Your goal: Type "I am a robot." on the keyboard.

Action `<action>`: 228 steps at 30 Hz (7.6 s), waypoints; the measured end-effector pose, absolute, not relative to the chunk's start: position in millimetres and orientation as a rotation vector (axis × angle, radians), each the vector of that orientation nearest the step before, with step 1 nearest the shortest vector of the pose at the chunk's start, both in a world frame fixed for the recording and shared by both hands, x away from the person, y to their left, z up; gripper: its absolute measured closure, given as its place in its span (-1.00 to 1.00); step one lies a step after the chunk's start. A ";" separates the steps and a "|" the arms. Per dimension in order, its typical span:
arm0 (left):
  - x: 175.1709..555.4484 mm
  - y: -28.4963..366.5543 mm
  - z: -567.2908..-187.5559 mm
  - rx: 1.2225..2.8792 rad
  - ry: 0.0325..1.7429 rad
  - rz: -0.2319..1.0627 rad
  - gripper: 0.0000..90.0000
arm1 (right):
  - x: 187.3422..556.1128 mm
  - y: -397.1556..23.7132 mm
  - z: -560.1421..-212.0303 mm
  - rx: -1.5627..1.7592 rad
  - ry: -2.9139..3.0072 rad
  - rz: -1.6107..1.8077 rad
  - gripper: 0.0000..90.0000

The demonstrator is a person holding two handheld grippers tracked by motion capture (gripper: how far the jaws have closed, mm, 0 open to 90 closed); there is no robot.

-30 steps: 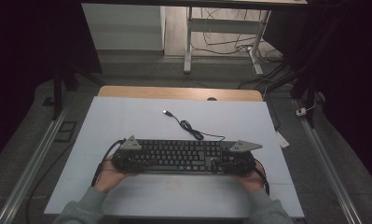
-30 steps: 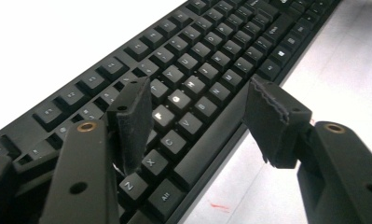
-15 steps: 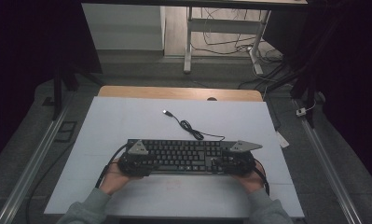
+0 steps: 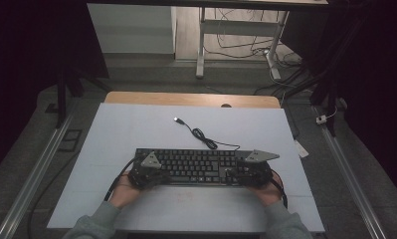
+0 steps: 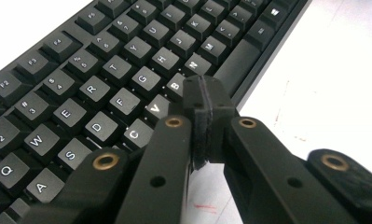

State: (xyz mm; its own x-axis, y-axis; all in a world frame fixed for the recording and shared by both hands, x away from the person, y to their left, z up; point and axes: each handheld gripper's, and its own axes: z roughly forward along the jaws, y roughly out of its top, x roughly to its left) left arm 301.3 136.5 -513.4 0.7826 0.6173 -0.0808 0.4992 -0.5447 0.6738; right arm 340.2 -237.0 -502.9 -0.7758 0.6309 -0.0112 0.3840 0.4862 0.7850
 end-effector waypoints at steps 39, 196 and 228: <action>300.8 155.0 -499.9 2.086 0.873 0.229 0.65 | 339.1 -236.5 -501.9 0.854 2.432 1.183 -0.03; 333.6 176.6 -488.3 2.031 1.035 0.316 -0.20 | 340.7 -215.9 -491.8 0.829 2.415 1.296 -0.03; 332.4 168.0 -492.3 2.082 1.015 0.307 -0.24 | 361.0 -150.8 -476.3 0.764 2.513 1.308 0.99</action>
State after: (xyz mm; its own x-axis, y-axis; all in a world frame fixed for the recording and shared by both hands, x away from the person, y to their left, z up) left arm 332.4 168.0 -492.3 0.6512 0.7501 -0.1153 0.5609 -0.3733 0.7390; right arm 361.0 -150.8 -476.3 -0.8443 0.5332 0.0534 0.3495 0.4723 0.8092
